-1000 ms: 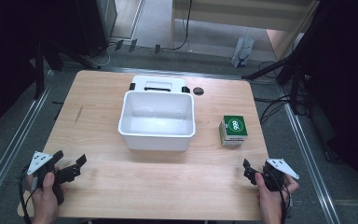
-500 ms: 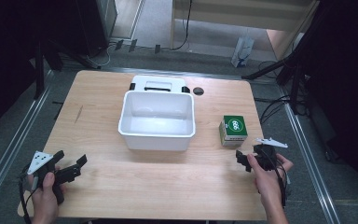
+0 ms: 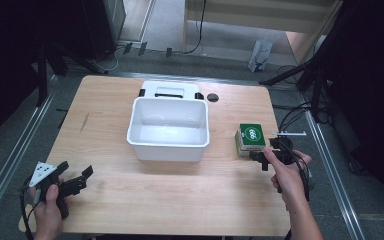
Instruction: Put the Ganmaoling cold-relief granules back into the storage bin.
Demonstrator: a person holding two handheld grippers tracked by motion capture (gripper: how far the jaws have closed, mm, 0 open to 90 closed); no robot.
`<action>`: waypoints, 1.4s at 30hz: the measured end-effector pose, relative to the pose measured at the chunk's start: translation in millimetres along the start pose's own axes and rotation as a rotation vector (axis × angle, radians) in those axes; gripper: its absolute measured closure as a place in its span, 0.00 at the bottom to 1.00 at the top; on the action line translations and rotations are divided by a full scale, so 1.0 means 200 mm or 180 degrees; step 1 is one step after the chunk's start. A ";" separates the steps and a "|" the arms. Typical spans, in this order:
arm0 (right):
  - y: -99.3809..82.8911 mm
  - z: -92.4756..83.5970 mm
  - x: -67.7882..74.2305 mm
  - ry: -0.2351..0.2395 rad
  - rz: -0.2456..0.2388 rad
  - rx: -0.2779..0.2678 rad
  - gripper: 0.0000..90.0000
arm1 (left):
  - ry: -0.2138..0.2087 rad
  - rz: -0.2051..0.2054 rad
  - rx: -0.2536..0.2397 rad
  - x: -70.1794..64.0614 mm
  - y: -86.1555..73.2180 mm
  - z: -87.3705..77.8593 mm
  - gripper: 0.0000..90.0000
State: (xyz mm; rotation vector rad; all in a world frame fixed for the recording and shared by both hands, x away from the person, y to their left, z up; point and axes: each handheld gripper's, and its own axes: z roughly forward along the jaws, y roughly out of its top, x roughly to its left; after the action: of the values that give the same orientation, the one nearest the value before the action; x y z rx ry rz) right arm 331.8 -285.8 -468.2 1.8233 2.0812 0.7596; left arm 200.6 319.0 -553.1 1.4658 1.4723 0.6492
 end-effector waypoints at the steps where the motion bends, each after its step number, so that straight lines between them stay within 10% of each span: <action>1: 0.02 0.00 0.01 0.0006 -0.0033 0.0045 0.15 | 0.0002 -0.0003 0.0000 0.00 0.00 0.00 0.07; 24: 0.45 0.16 0.14 -0.0204 -0.0023 0.0960 0.00 | -0.0003 0.0019 0.0033 0.00 0.00 0.00 0.07; 42: 0.49 0.38 0.14 -0.0659 0.0049 0.1271 0.03 | -0.0039 0.0044 0.0039 0.00 0.00 0.00 0.07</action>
State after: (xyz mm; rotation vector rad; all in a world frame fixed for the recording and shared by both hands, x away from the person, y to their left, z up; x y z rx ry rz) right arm 448.2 -235.7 -474.4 2.0135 2.1953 0.1488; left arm 201.5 318.6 -553.0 1.4878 1.4603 0.6396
